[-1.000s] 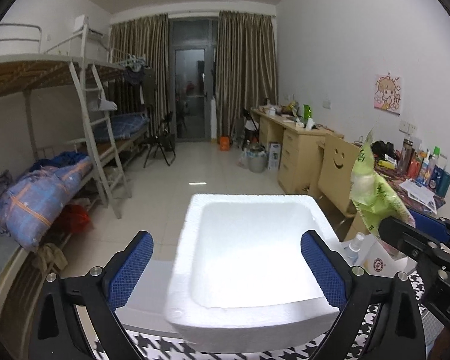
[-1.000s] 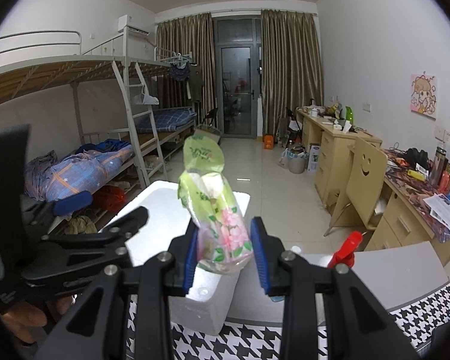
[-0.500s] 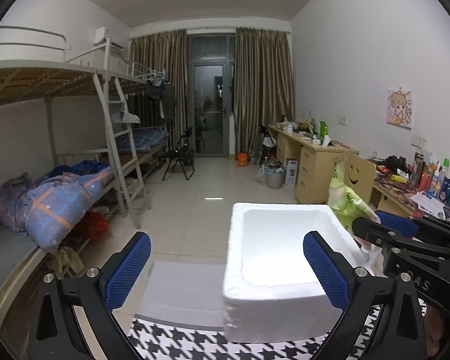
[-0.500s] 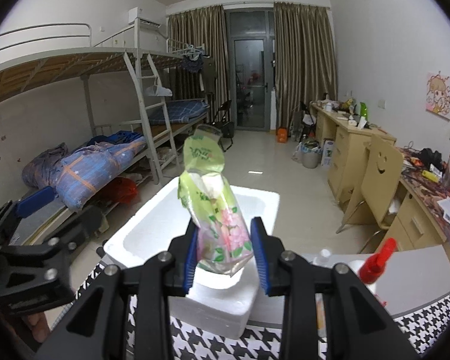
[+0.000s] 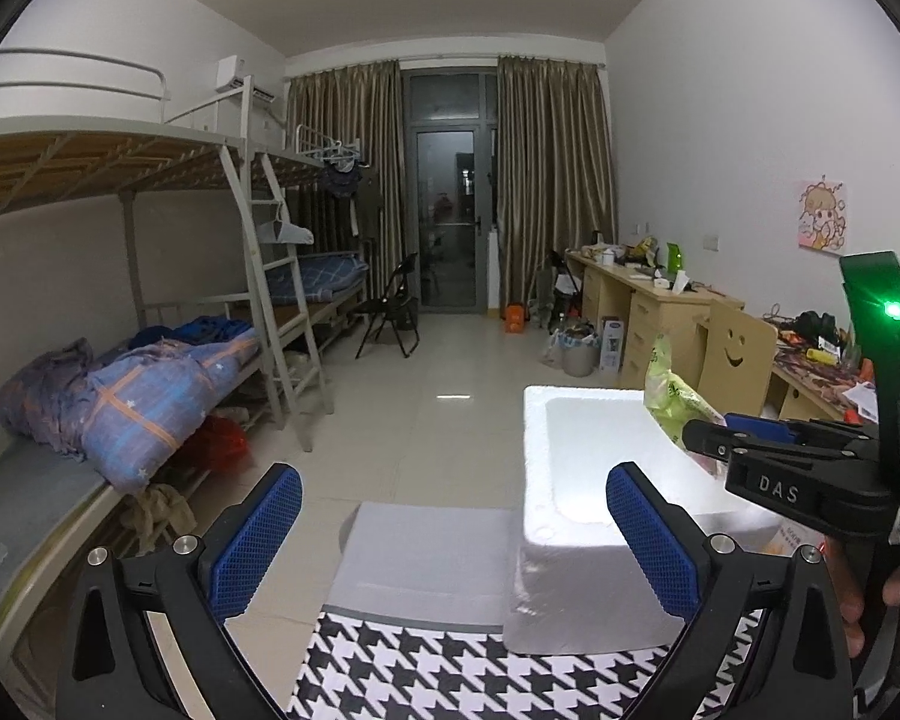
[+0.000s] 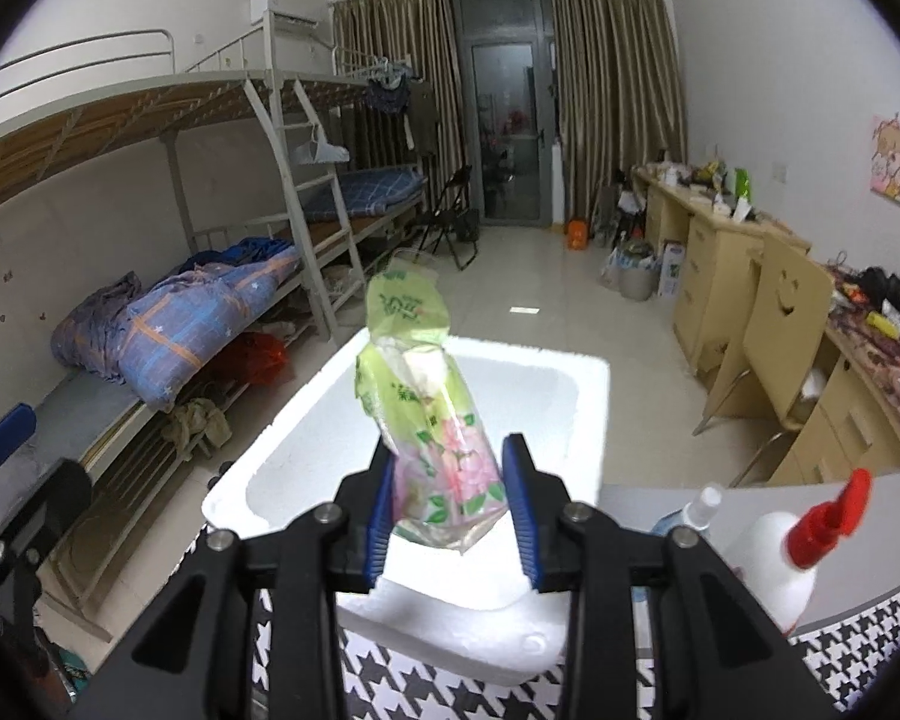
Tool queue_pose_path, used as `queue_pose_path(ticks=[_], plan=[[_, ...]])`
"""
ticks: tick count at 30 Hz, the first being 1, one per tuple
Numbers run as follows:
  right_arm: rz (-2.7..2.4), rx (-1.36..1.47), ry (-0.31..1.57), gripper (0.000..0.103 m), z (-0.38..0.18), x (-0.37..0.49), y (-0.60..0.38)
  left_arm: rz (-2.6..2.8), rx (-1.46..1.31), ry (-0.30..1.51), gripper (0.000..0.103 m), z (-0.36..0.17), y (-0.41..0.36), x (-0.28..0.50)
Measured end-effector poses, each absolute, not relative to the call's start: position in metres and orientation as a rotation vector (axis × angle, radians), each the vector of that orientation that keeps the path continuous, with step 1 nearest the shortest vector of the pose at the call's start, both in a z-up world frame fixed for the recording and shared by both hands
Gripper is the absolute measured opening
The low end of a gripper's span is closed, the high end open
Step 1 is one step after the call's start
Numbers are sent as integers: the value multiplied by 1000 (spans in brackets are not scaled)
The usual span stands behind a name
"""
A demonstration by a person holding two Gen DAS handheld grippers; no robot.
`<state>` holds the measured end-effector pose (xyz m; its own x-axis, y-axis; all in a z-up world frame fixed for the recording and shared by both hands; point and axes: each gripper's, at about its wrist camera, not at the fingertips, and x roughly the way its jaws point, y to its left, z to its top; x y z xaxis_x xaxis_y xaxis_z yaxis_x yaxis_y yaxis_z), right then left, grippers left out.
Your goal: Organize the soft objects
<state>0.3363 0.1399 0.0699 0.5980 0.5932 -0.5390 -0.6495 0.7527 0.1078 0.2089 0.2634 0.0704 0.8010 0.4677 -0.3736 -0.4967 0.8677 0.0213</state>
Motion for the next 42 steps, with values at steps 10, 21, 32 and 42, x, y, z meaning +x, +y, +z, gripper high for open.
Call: queue_pose_path(ticks=[10,21,32,42], plan=[[739,-85,616,73,62,341,143,534,-84,378,102,69,267,197],[750,-92,534,80,91,315,128,527,-85,367,102,76,262,185],[743,-94,457,95,111,280,109,519,-69,342,102,92,242,164],[738,-75,404,95,122,251,81,514,-49,314,102,103,219,140]])
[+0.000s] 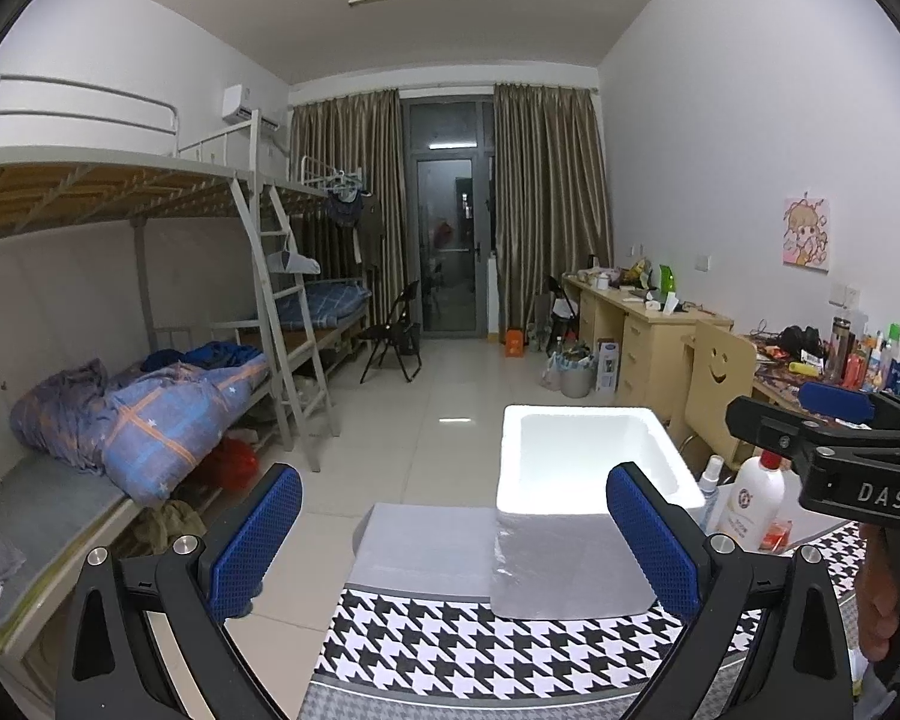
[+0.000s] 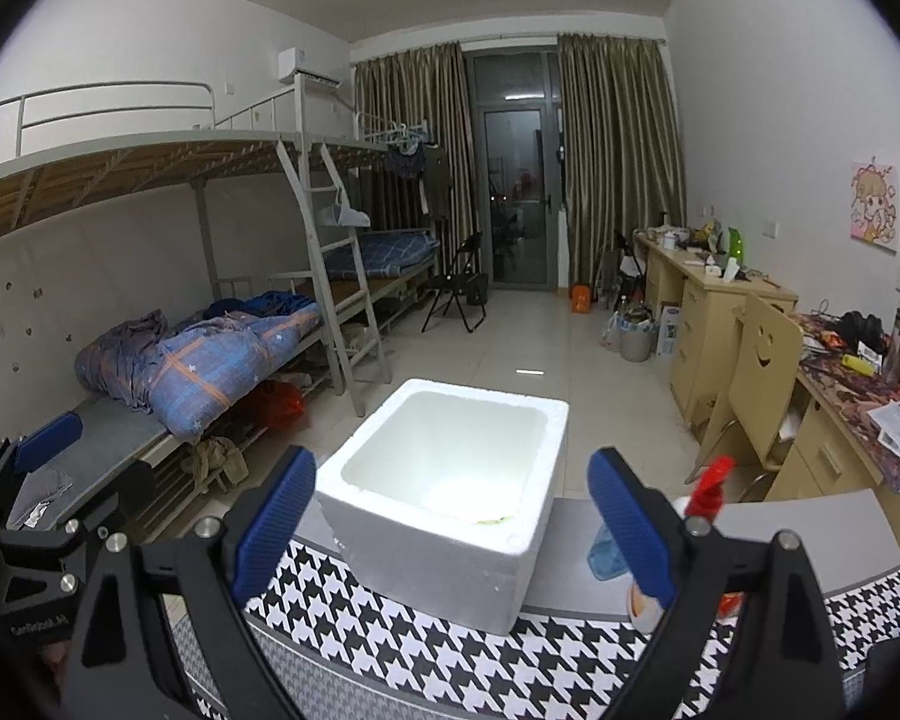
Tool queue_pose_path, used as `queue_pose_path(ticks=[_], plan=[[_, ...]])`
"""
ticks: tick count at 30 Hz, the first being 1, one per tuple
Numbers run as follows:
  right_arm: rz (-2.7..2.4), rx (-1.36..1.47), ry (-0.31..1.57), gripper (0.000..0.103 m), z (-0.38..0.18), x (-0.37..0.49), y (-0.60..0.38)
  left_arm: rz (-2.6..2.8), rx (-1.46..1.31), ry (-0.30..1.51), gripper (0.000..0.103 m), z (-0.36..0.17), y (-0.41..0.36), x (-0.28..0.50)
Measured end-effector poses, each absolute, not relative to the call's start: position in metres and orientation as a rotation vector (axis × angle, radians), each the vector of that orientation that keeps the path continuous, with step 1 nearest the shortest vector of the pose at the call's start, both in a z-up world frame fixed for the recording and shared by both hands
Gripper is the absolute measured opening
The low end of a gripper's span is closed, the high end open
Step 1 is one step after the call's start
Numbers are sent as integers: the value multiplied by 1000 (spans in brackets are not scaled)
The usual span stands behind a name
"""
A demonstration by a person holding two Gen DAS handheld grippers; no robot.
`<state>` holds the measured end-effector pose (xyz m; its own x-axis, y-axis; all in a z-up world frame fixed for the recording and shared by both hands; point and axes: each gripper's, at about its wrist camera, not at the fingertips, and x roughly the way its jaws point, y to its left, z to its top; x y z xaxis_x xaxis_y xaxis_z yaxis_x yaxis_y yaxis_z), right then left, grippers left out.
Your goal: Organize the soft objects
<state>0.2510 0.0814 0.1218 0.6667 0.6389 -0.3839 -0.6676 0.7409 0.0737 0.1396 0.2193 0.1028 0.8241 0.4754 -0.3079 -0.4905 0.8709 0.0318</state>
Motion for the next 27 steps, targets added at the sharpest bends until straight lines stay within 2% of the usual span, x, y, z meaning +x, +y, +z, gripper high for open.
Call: queue_pose_path(ticks=[27], plan=[[756,-57,370,95,123,180,7,424,-12,236,102,101,150,75]])
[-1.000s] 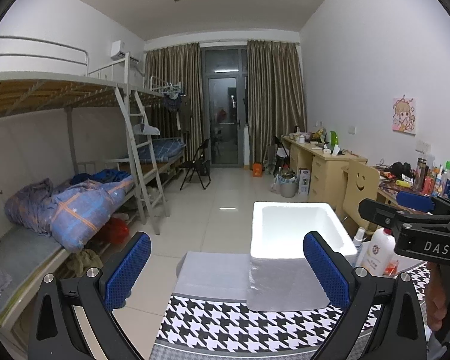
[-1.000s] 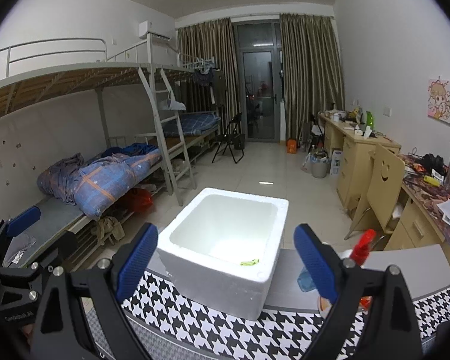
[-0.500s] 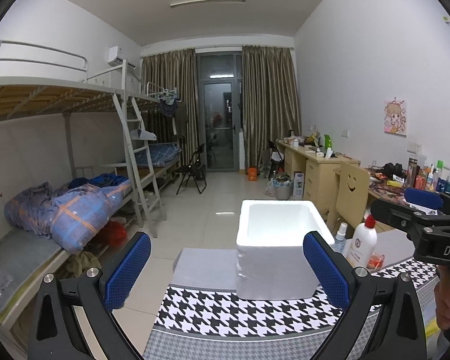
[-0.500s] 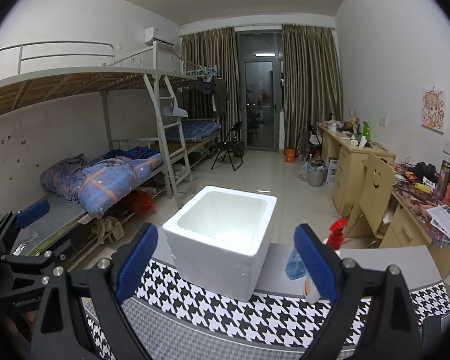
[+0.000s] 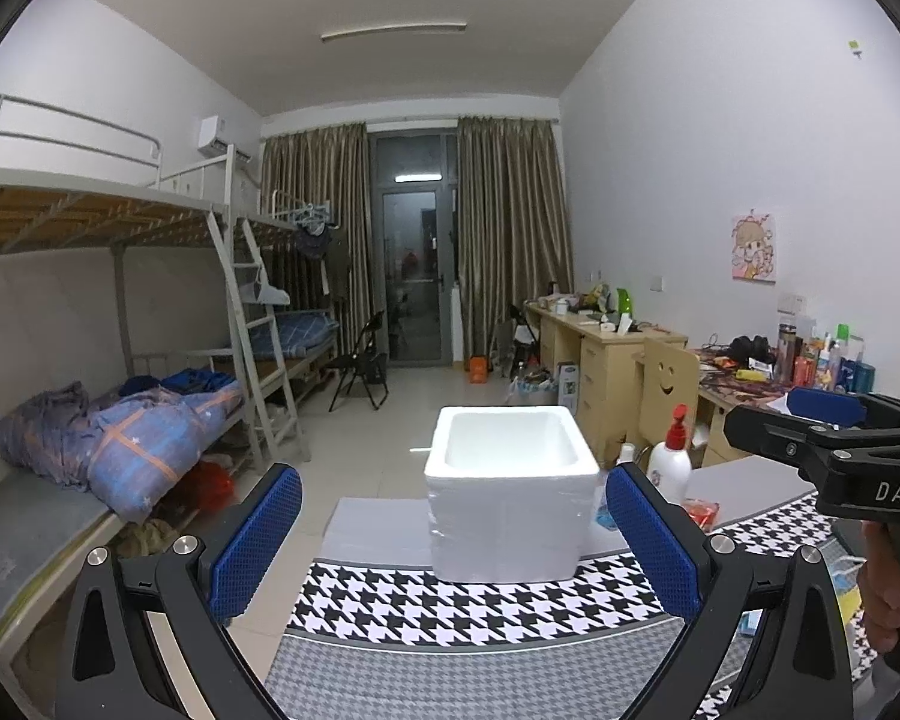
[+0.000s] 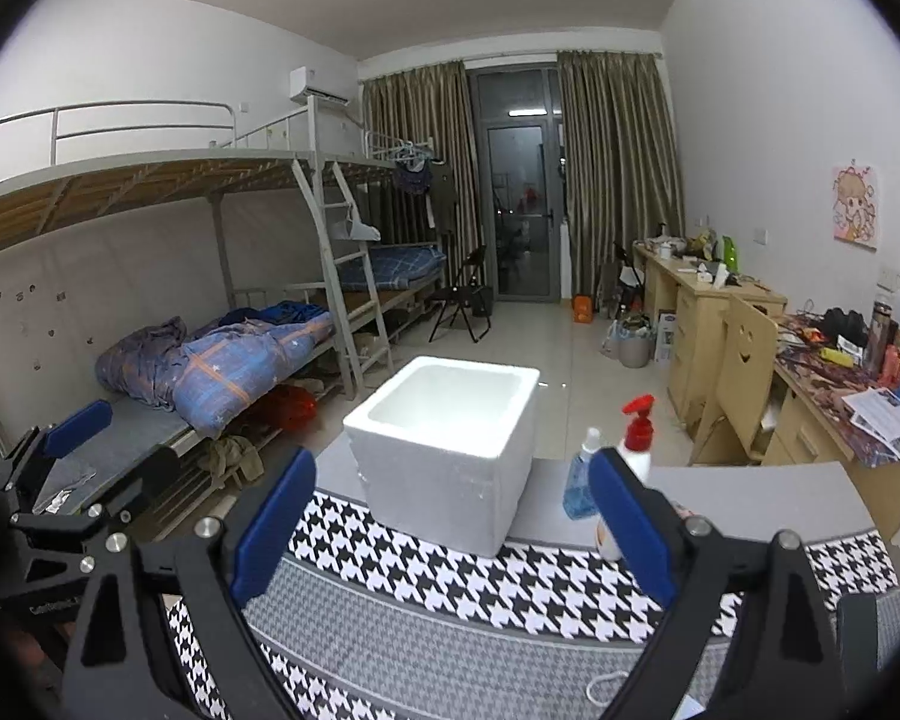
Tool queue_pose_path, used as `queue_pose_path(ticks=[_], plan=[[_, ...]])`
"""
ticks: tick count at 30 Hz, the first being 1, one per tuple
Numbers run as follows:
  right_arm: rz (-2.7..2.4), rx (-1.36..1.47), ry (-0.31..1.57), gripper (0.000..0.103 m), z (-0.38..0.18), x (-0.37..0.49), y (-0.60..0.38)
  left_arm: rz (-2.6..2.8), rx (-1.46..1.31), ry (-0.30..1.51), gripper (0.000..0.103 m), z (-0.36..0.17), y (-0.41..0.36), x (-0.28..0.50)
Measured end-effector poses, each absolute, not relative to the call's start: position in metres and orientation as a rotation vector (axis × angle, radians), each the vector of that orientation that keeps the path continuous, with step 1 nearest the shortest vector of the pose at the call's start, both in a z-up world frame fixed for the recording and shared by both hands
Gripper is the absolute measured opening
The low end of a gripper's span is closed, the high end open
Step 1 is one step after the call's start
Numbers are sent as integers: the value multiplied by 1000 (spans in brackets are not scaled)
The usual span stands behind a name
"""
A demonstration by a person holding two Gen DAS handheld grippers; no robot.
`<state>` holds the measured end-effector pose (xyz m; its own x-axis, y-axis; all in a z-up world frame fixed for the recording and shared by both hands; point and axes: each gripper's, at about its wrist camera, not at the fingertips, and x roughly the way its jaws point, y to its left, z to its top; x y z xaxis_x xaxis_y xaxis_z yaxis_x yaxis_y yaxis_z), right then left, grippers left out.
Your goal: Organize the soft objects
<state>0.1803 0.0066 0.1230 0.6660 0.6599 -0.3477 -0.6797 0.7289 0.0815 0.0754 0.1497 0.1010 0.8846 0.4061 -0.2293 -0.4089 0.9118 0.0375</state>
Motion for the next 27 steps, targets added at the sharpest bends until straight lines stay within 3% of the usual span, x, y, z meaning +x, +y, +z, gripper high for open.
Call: queue_pose_path(ticks=[27], plan=[[688,-60,279,95,87,124,-53,329,-39,209,102,65,111,47]])
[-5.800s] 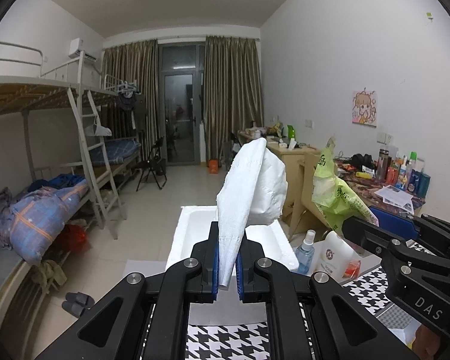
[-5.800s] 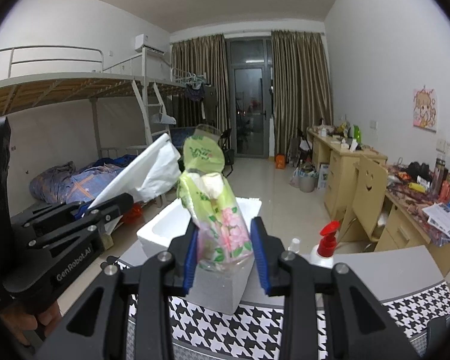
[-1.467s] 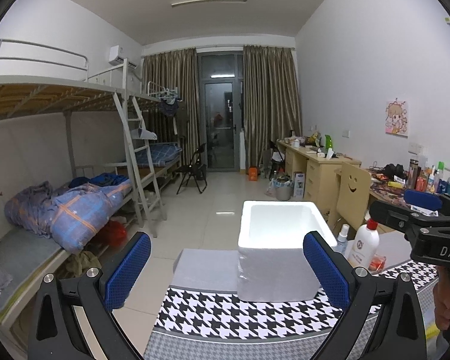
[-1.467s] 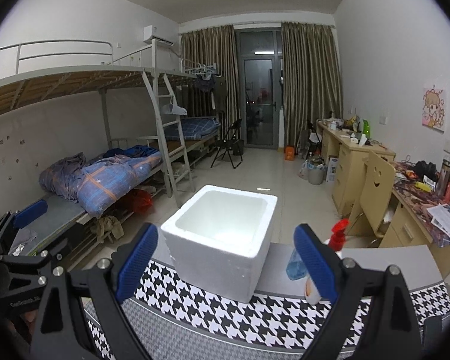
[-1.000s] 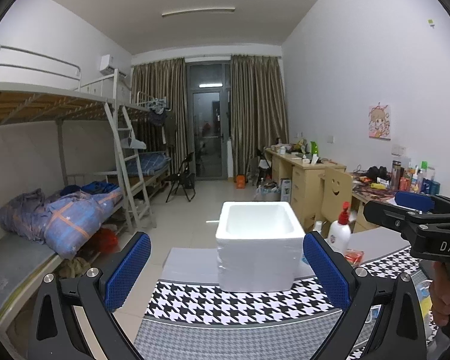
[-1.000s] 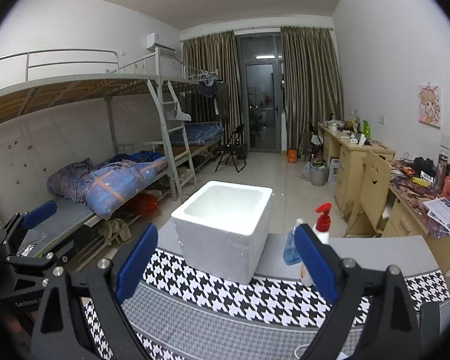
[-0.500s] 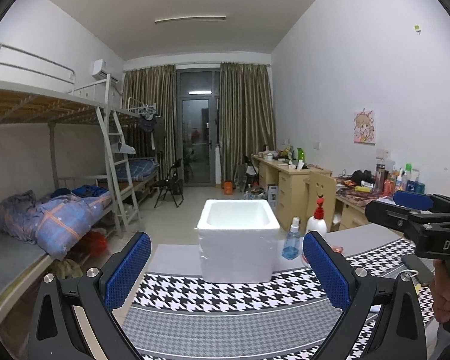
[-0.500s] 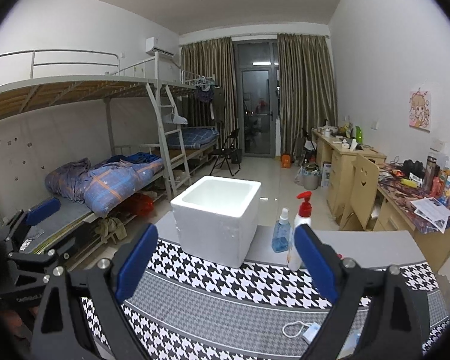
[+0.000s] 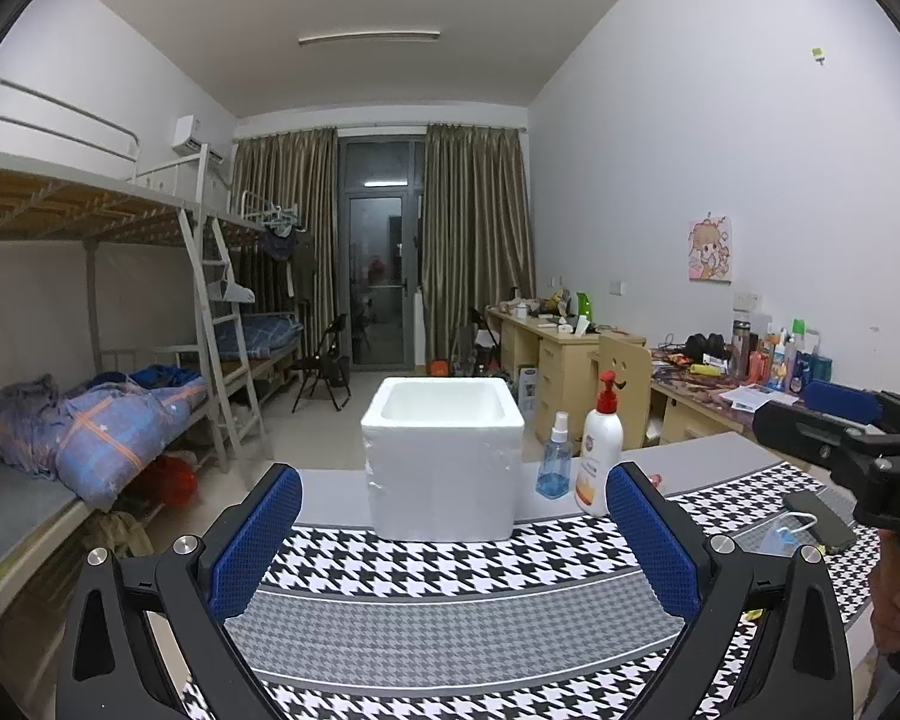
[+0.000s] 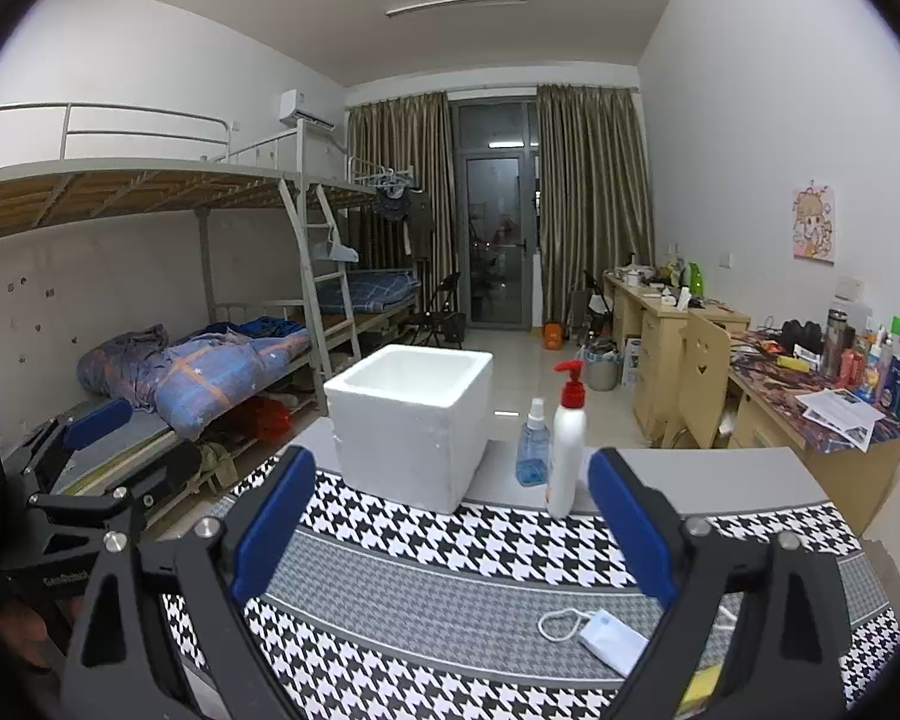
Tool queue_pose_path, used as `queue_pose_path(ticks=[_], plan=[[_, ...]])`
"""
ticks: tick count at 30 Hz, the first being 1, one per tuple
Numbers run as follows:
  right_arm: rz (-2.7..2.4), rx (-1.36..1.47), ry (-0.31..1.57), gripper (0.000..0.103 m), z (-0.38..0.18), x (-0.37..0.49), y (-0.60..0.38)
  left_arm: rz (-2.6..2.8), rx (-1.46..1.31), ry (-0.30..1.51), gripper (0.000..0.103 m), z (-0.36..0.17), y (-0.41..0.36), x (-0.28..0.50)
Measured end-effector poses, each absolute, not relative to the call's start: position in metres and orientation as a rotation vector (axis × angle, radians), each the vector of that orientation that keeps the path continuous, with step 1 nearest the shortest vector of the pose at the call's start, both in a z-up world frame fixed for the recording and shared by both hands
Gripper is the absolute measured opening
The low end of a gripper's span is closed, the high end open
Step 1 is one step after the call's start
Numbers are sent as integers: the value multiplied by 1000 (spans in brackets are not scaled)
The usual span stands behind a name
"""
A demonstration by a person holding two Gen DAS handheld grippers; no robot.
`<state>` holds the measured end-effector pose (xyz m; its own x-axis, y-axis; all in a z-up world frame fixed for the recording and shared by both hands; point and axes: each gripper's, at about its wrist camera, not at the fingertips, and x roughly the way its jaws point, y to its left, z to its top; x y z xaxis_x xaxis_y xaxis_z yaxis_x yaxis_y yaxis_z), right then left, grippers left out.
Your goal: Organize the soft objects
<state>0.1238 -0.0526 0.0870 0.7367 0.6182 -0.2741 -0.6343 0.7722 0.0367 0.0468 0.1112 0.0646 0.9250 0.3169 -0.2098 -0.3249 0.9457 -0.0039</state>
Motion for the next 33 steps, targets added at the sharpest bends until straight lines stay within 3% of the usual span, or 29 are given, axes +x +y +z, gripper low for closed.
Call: queue_pose_path(ticks=[33], plan=[[539,-37,267,95,40,106,-106,165,-74,225,102,24,60,63]])
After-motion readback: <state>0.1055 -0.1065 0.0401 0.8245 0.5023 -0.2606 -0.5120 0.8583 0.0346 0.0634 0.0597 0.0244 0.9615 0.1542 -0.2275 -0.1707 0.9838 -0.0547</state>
